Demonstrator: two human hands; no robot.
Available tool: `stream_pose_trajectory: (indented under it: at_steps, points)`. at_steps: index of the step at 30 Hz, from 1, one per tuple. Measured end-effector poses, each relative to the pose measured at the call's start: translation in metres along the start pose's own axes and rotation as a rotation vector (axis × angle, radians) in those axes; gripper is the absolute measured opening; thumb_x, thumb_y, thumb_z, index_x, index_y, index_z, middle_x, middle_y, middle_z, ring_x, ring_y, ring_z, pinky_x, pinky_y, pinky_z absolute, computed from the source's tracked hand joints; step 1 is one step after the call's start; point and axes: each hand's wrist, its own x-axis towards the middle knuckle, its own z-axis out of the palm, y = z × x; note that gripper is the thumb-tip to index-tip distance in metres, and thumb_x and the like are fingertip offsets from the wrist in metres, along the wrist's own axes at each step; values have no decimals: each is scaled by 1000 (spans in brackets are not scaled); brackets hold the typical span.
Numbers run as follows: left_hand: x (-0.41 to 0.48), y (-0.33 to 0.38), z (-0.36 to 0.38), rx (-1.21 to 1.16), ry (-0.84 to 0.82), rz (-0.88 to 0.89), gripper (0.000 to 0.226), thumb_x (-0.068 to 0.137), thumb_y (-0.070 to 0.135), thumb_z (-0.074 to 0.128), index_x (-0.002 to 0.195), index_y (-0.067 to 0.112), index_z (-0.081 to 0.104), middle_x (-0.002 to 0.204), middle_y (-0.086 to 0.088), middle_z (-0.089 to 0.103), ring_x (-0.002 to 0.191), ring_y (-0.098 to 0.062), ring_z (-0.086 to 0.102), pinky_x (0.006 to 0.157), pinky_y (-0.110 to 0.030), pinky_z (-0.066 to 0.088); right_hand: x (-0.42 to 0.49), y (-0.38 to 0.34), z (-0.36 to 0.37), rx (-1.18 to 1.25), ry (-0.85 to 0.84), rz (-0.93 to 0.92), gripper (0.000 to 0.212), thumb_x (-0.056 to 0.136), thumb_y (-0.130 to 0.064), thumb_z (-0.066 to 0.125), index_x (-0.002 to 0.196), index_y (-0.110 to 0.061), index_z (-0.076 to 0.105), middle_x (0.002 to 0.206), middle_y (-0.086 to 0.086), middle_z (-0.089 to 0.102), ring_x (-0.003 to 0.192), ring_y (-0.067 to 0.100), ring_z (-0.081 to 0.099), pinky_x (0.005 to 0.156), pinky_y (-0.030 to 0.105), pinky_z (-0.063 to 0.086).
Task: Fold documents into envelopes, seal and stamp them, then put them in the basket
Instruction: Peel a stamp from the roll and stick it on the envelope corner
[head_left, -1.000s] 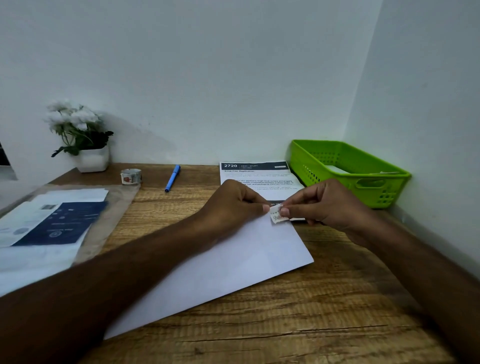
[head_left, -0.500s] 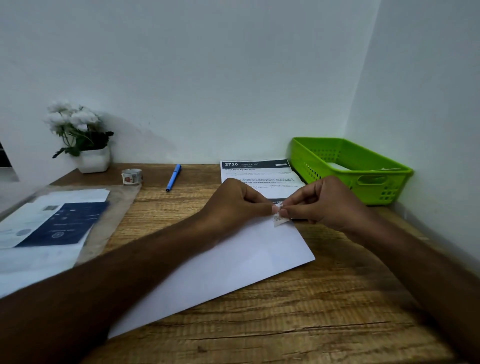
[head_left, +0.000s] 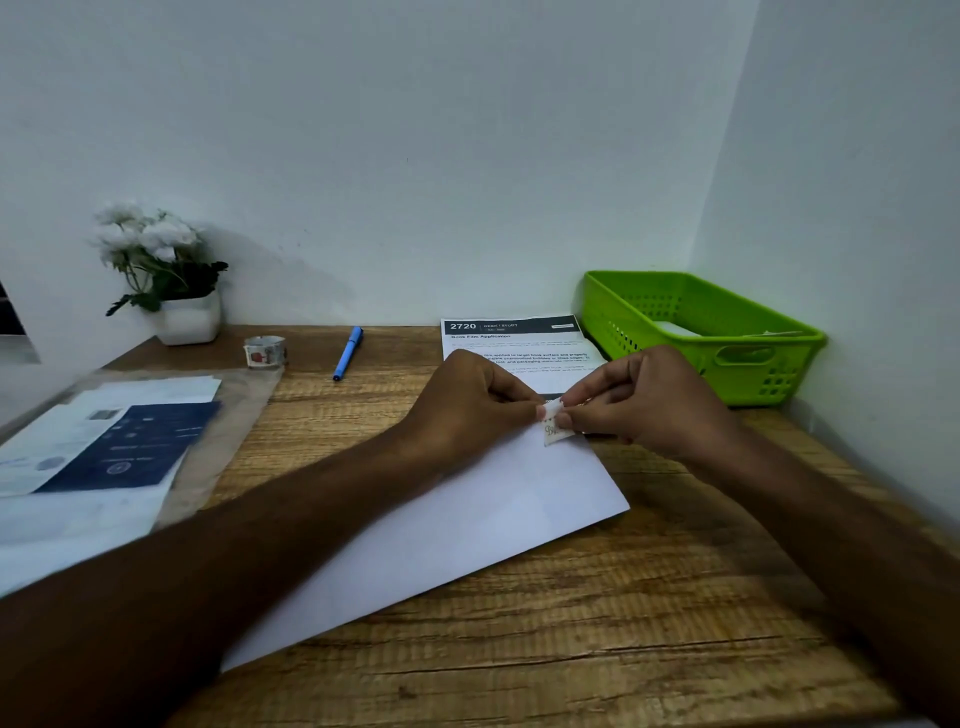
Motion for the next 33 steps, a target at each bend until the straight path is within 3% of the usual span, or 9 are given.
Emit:
stream_pose_trajectory:
  at_steps: [9,12,19,21,24,26,29,33]
  points:
    - [2,-4,2,44,-2,67,4,79,12,75,82,13,78,77,-3,75,66,-3,61,61,-18,47,0,1,0,-118,19,-41,14,66,-18,89,70,-15,76,51,-2,67,42,-5,52,43,8,35]
    - [2,-4,1,56,-1,89,4,79,12,75,82,13,78,77,-3,75,64,-2,60,60,-18,46,2,3,2,-139,38,-45,17,64,-21,90,69,-16,75,54,1,69,48,-1,59,49,14,41]
    - [3,-6,2,106,-29,141,5,80,15,74,83,15,79,74,-10,73,58,-3,50,56,-21,39,3,5,0,-198,83,-32,39,53,-38,94,71,-18,67,59,0,71,61,10,67,63,26,47]
    - [3,-7,3,120,-27,155,6,81,15,74,84,15,79,74,-9,73,57,-1,49,55,-21,38,4,5,-1,-219,102,-24,43,49,-44,94,70,-18,67,59,0,70,60,11,67,60,25,45]
    - [5,-9,3,158,-33,183,7,82,16,73,85,16,79,72,-8,73,55,1,46,54,-20,37,4,6,-4,-261,96,-32,49,46,-53,92,70,-18,68,55,-8,68,48,0,57,51,21,41]
    - [5,-9,3,177,-40,194,8,83,17,72,88,16,79,73,-6,73,54,3,47,53,-16,36,6,7,-6,-261,94,-7,54,41,-61,89,71,-20,70,59,-1,71,54,9,62,58,28,48]
    - [4,-8,3,179,-49,210,10,84,16,71,90,14,78,78,-2,75,59,4,52,56,-16,40,5,6,-6,-220,3,38,44,51,-51,90,76,-19,72,63,6,73,52,12,64,63,28,50]
    - [4,-5,2,154,-65,220,9,86,13,69,87,13,78,81,-2,75,65,1,58,65,-22,48,2,5,-7,-68,-169,116,23,68,-19,87,81,-6,74,59,5,70,44,9,60,45,13,42]
